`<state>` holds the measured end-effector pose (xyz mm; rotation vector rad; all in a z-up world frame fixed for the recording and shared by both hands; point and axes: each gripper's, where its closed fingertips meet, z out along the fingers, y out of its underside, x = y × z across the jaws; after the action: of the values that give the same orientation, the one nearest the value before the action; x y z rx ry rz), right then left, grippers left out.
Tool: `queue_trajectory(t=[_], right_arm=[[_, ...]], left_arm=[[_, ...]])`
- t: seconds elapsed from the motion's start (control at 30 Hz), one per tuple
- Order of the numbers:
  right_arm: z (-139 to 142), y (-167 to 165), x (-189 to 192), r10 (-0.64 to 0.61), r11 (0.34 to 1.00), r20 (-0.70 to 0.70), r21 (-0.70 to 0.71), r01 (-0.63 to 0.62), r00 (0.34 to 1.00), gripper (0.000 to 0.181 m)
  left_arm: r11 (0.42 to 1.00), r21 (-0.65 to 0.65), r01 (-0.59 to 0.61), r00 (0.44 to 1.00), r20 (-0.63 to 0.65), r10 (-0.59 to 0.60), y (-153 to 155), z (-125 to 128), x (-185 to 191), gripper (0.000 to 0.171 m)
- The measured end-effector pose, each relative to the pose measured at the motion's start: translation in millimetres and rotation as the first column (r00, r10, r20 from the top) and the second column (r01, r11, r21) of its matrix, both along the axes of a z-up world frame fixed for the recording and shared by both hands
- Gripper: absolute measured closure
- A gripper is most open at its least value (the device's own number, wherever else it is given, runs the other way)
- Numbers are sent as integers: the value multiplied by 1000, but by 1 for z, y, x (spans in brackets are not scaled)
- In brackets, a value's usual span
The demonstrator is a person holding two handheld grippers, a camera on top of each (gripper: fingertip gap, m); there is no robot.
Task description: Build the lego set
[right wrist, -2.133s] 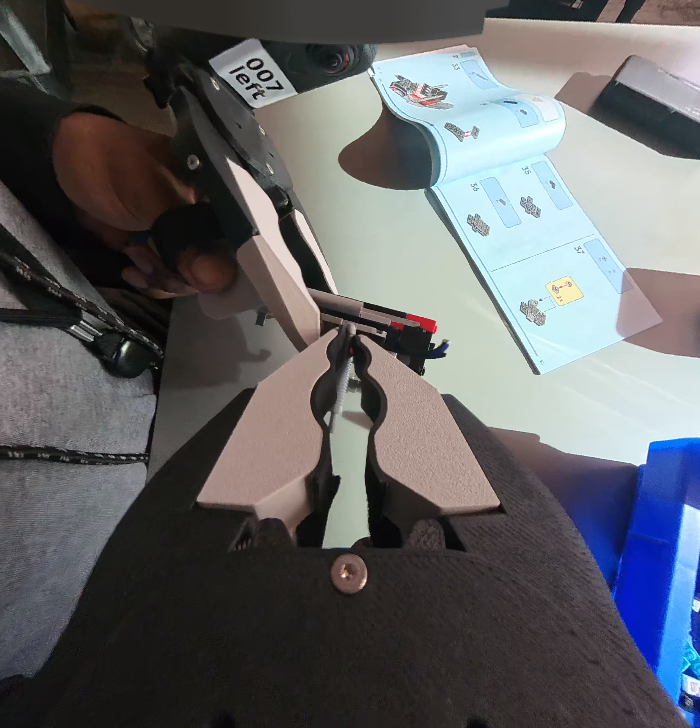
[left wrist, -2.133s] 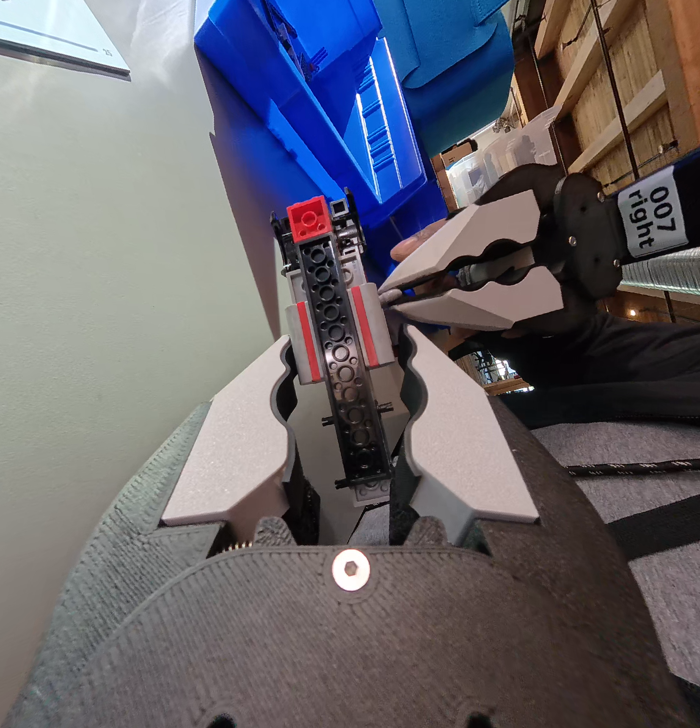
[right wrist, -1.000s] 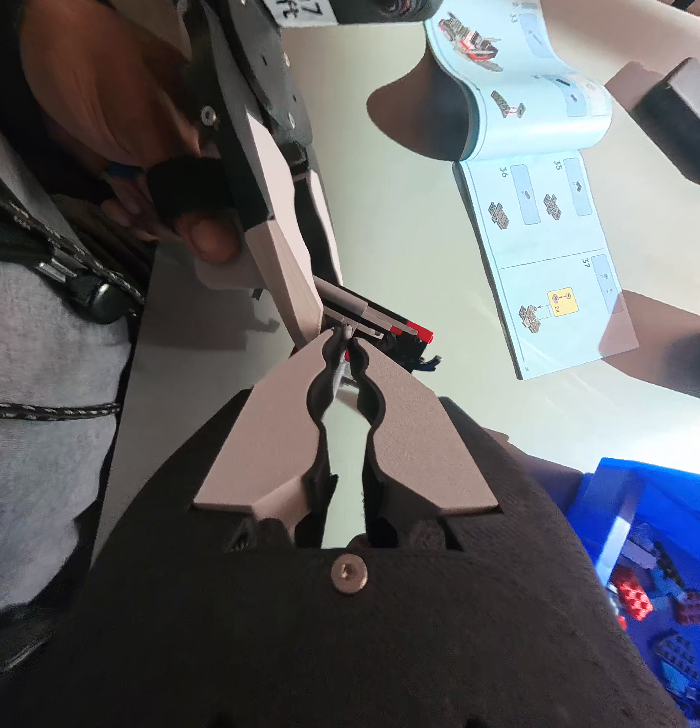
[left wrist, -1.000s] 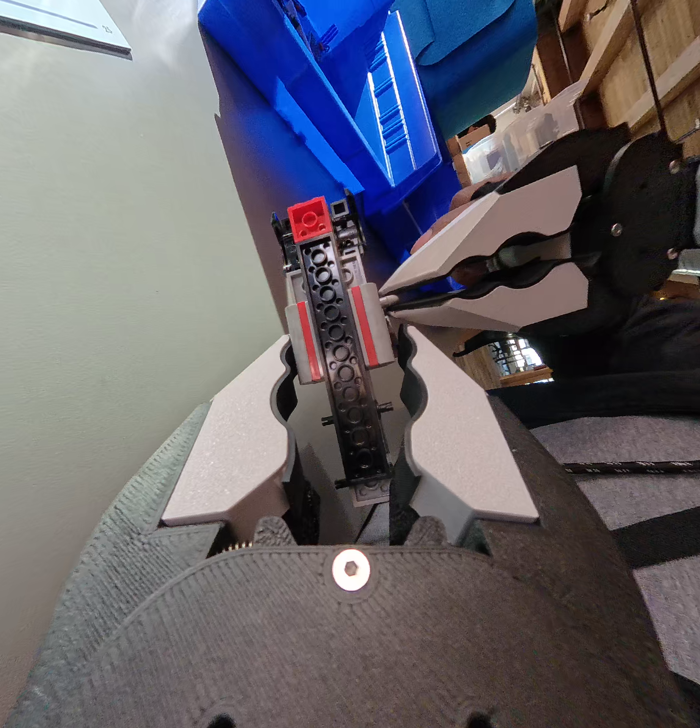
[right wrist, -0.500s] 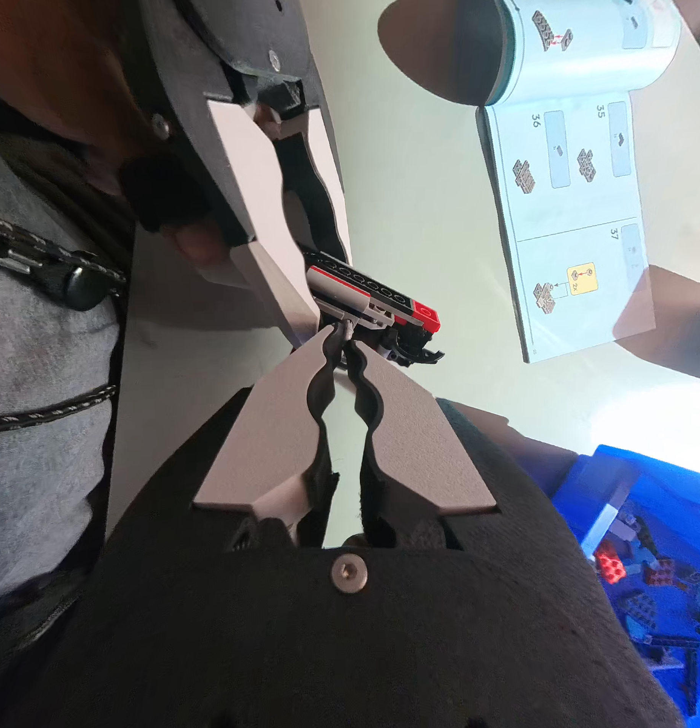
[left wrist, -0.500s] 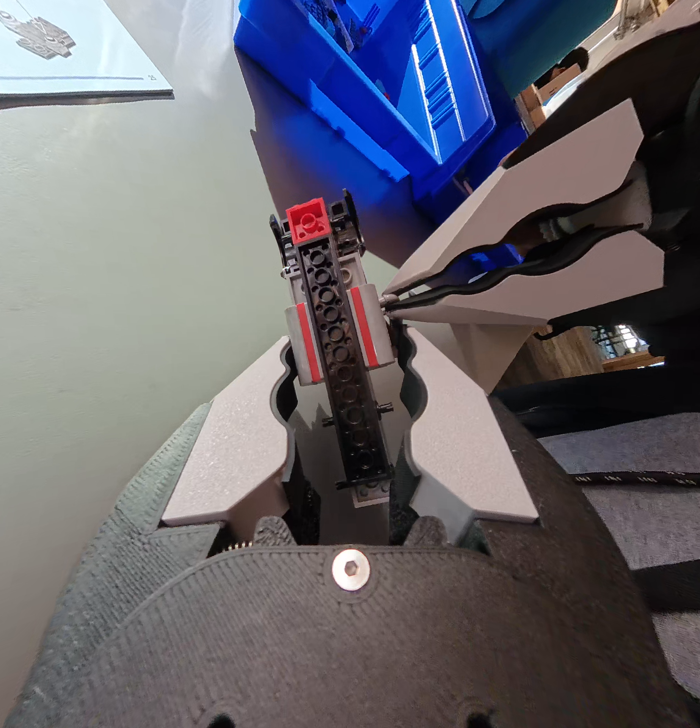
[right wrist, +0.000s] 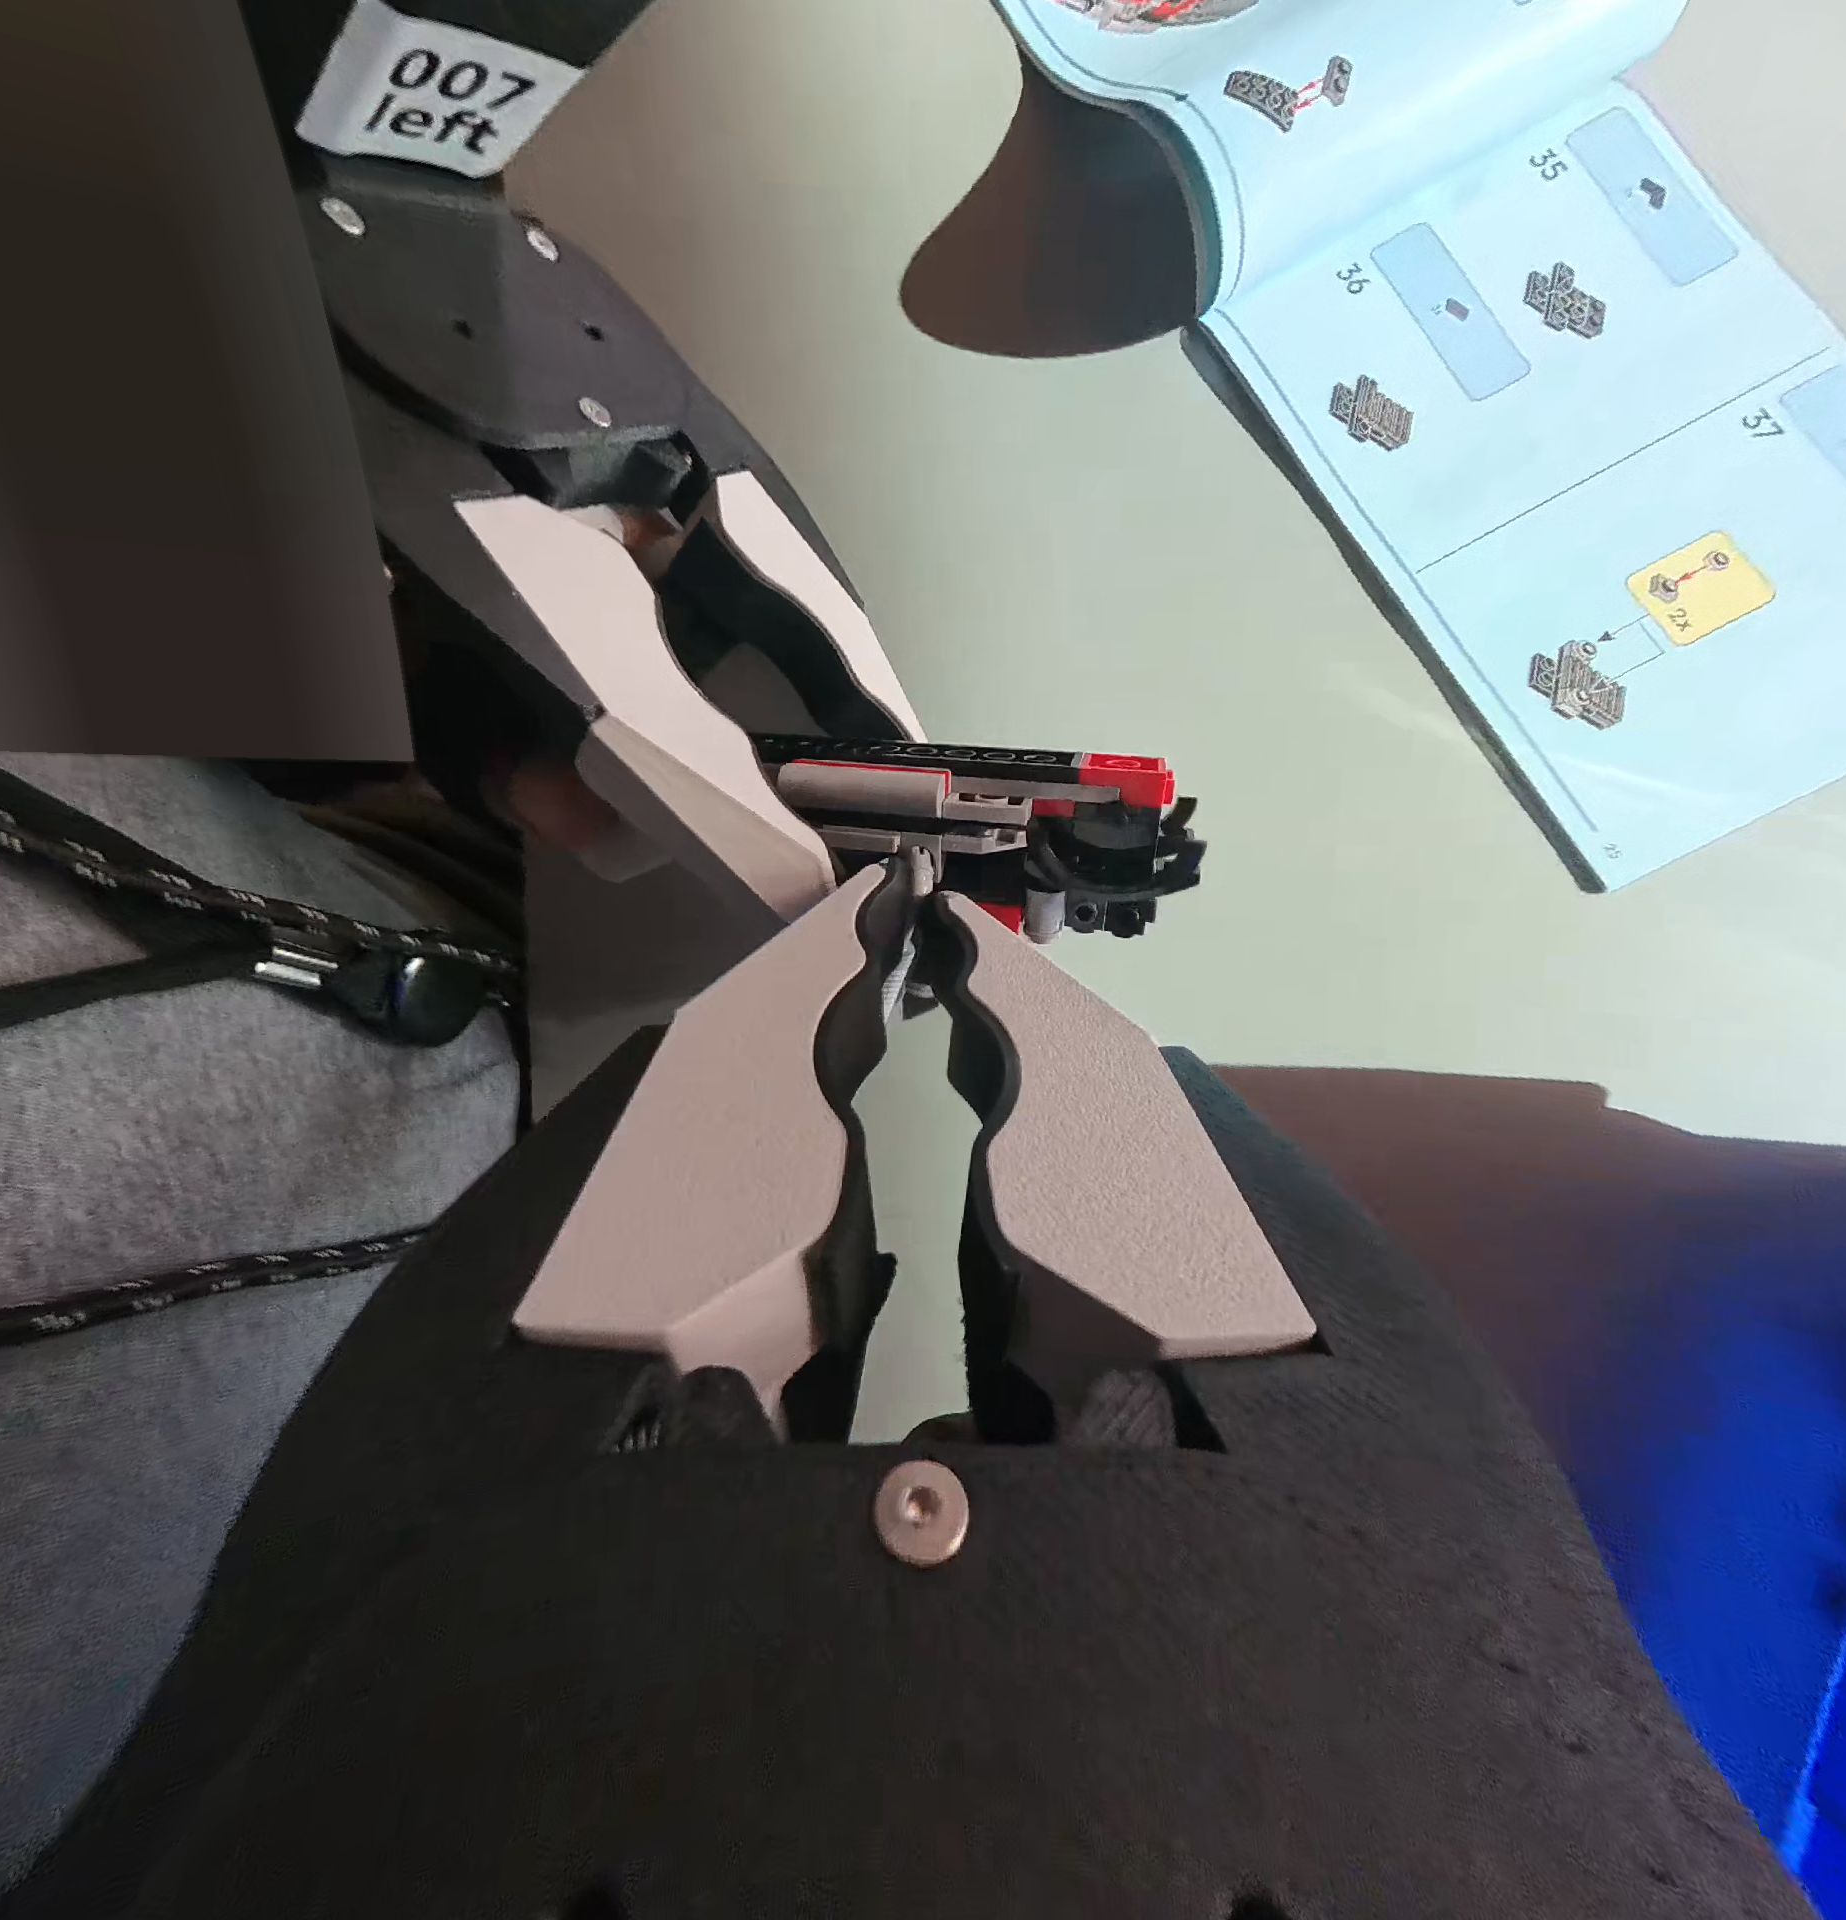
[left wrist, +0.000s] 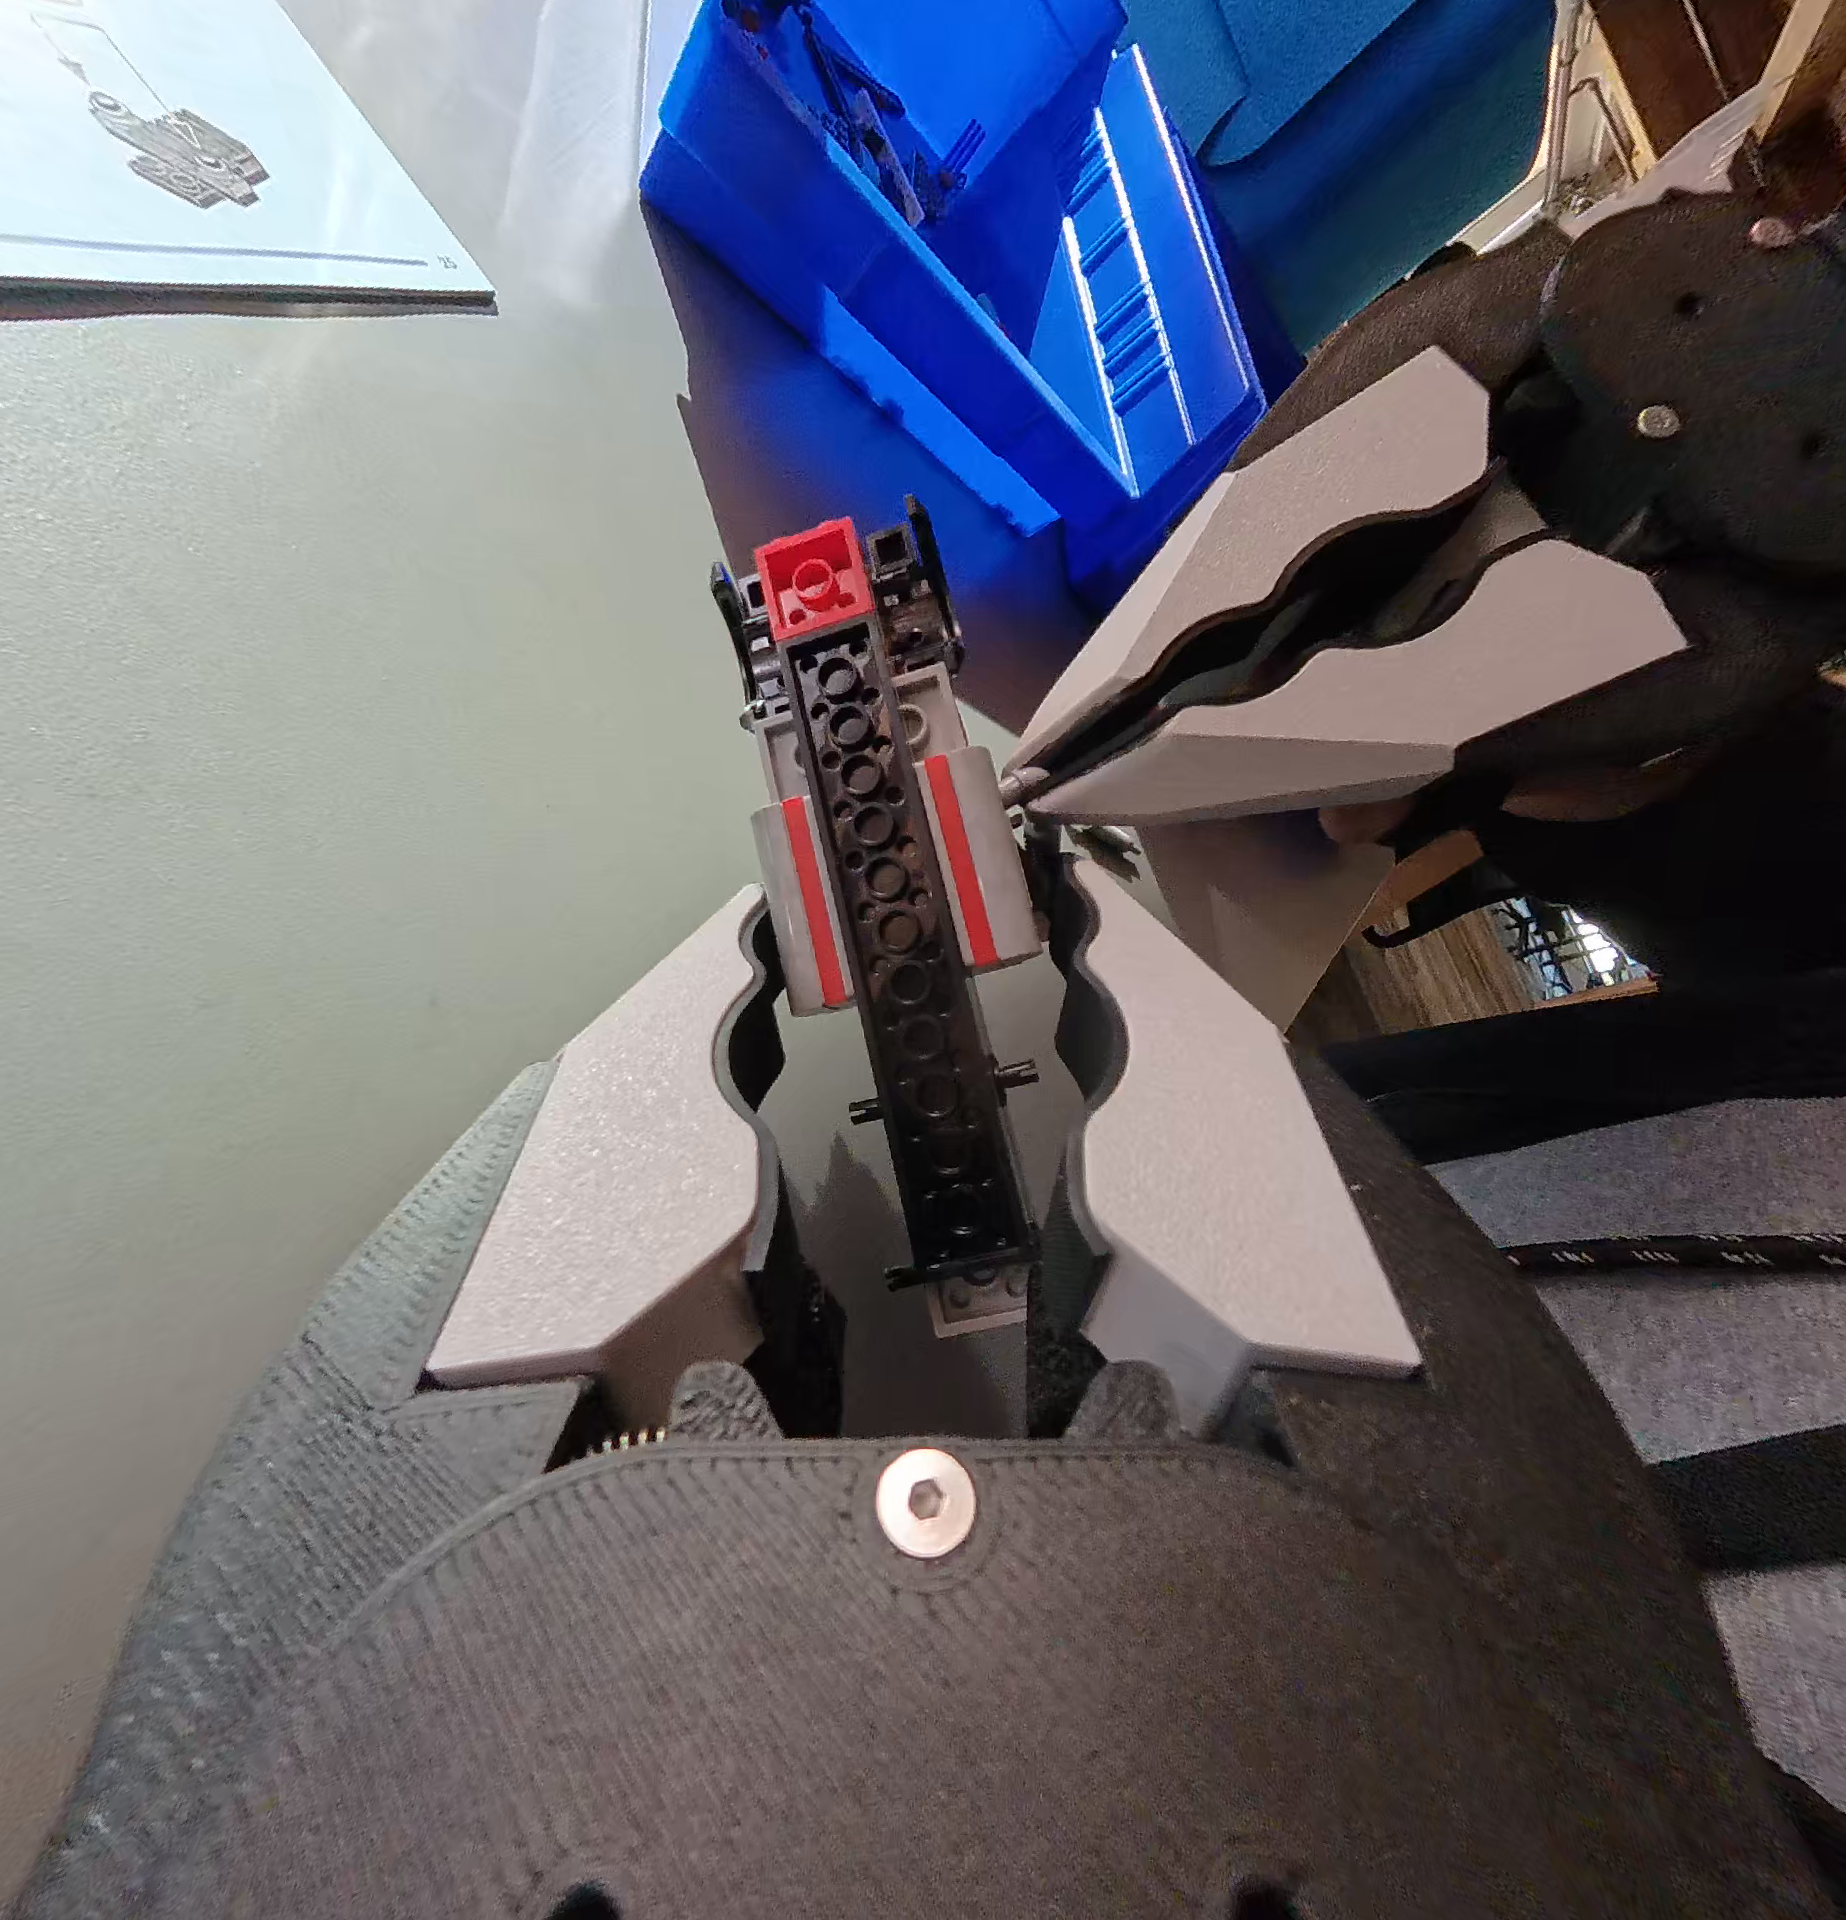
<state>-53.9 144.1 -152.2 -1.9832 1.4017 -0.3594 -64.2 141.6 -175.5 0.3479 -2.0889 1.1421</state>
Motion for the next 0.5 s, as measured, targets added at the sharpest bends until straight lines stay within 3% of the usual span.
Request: queue_trajectory(t=[0.17,0.5], right_arm=[[2,-2,1,-49,999,39,5,49,998,176],[-6,-5,-5,46,970,-38,-237,-54,998,177]], left_arm=[[1000,-7,-1,1000,3,1,-1,2,1,120],[1000,25,10,987,159,-14,-2,-6,1,120]])
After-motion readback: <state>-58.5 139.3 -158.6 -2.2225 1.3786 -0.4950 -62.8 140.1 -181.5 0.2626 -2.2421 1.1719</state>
